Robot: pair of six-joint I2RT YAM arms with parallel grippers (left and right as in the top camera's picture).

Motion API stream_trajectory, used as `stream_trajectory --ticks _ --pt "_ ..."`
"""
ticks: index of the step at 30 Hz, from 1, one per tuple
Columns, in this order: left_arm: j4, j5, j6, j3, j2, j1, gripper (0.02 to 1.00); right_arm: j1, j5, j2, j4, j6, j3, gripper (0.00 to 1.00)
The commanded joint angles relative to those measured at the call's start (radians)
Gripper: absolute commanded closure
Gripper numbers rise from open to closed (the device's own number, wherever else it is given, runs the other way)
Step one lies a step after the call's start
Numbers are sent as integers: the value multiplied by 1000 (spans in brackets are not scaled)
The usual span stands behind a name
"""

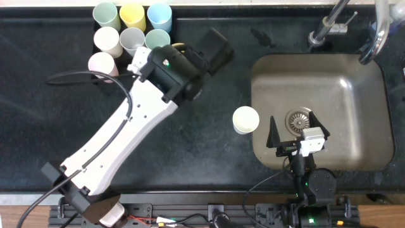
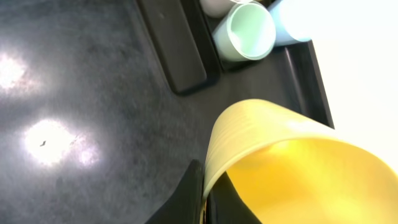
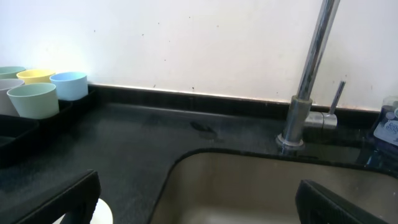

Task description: Store Cups

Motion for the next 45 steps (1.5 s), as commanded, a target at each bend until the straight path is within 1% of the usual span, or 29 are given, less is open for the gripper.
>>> stream_trajectory --ticks 1,7,11,15,21,23,27,31,45 --pt "-26 -31 -85 -1 -35 80 982 -3 8 -11 5 0 -14 5" --pt "-96 112 -85 -21 -38 213 982 -3 8 -11 5 0 -13 5" --pt "-88 196 -85 -82 -38 297 982 -3 8 -11 5 0 -14 7" --pt "-22 271 -80 -170 -38 373 982 -3 8 -11 5 0 -14 7" --pt "164 376 -38 -309 -36 467 982 -3 8 -11 5 0 -14 5" --pt "186 380 -31 -335 -36 487 982 -3 8 -11 5 0 -13 7" --pt "193 381 67 -343 -24 541 982 -3 8 -11 5 0 -13 5" --pt "198 391 117 -343 4 561 982 -3 8 -11 5 0 -14 7" --pt "271 388 123 -343 88 568 982 -3 8 -11 5 0 -14 5"
